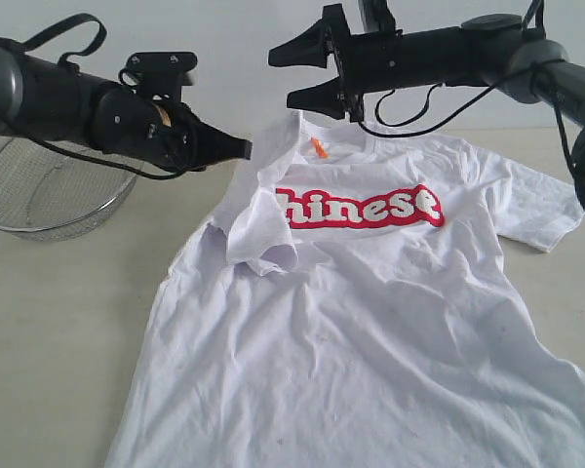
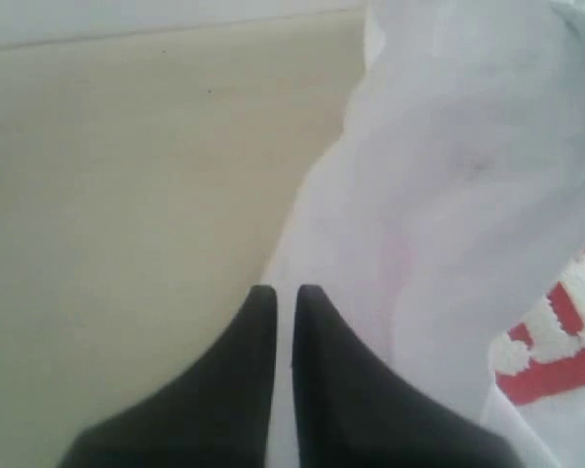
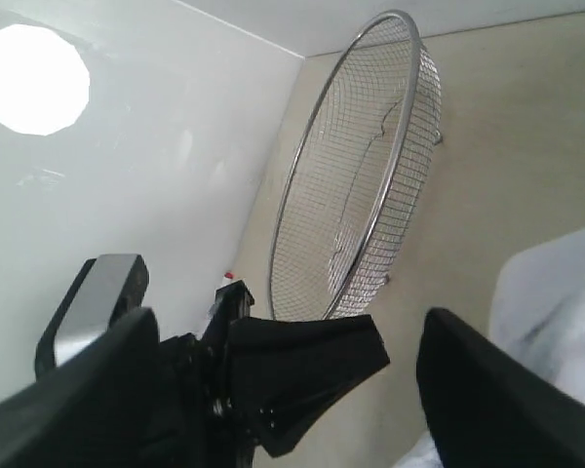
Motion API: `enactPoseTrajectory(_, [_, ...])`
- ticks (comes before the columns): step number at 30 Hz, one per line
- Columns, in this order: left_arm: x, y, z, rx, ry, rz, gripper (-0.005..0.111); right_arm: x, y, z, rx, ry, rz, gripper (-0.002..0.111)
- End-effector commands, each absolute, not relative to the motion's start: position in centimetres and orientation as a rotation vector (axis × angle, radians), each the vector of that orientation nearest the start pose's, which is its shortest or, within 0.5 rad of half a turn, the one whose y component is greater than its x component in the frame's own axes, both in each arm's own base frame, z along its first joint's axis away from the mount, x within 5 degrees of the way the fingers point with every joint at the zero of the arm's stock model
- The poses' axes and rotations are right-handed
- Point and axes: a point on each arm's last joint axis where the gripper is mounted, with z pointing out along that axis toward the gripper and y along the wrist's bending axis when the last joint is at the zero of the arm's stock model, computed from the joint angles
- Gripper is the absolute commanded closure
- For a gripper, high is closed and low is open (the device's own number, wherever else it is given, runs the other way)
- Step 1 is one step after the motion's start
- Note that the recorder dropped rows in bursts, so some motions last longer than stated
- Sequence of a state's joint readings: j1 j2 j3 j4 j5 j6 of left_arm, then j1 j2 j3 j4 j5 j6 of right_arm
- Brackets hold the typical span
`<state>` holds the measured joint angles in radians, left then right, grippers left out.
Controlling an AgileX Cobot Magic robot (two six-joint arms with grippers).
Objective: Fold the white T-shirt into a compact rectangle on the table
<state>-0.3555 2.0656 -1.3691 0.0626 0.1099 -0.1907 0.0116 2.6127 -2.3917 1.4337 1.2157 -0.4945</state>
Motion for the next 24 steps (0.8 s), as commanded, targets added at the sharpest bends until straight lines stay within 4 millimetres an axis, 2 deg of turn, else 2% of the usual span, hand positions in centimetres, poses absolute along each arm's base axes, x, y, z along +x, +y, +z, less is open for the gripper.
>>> enactPoseTrajectory(1, [43.1,-15.2,18.3,0.274,2.284,-0.214,0.102,54.4,7.9,21.3,-0.088,2.07,1.64,0.042])
enactPoseTrajectory(6, [42.9,-15.2,20.2,0.289,2.248,-0.213,0.102,54.4,7.9,21.0,-0.099,2.106,1.607,0.042])
enactPoseTrajectory(9, [42.6,-14.5,21.4,0.288,2.249,-0.195,0.102,54.4,7.4,20.9,-0.092,2.125,1.584,0.042])
enactPoseTrajectory(12, [42.4,-13.6,22.2,0.282,2.256,-0.177,0.102,54.5,6.0,21.3,-0.068,2.11,1.57,0.042])
enactPoseTrajectory(15, [42.2,-13.0,22.9,0.268,2.267,-0.167,0.102,54.4,4.4,22.5,-0.038,2.101,1.548,0.042])
enactPoseTrajectory(17, [41.9,-12.8,23.3,0.27,2.276,-0.159,0.102,54.1,3.9,23.3,-0.063,2.15,1.464,0.042])
enactPoseTrajectory(19, [41.7,-12.7,23.7,0.272,2.279,-0.155,0.102,53.7,3.5,23.7,-0.128,2.26,1.289,0.042])
enactPoseTrajectory(22, [41.4,-12.5,24.3,0.284,2.282,-0.142,0.102,52.8,4.4,24.0,-0.223,2.408,1.055,0.042])
enactPoseTrajectory(24, [41.1,-12.4,24.8,0.295,2.278,-0.129,0.102,52.2,5.4,24.4,-0.272,2.428,1.036,0.042])
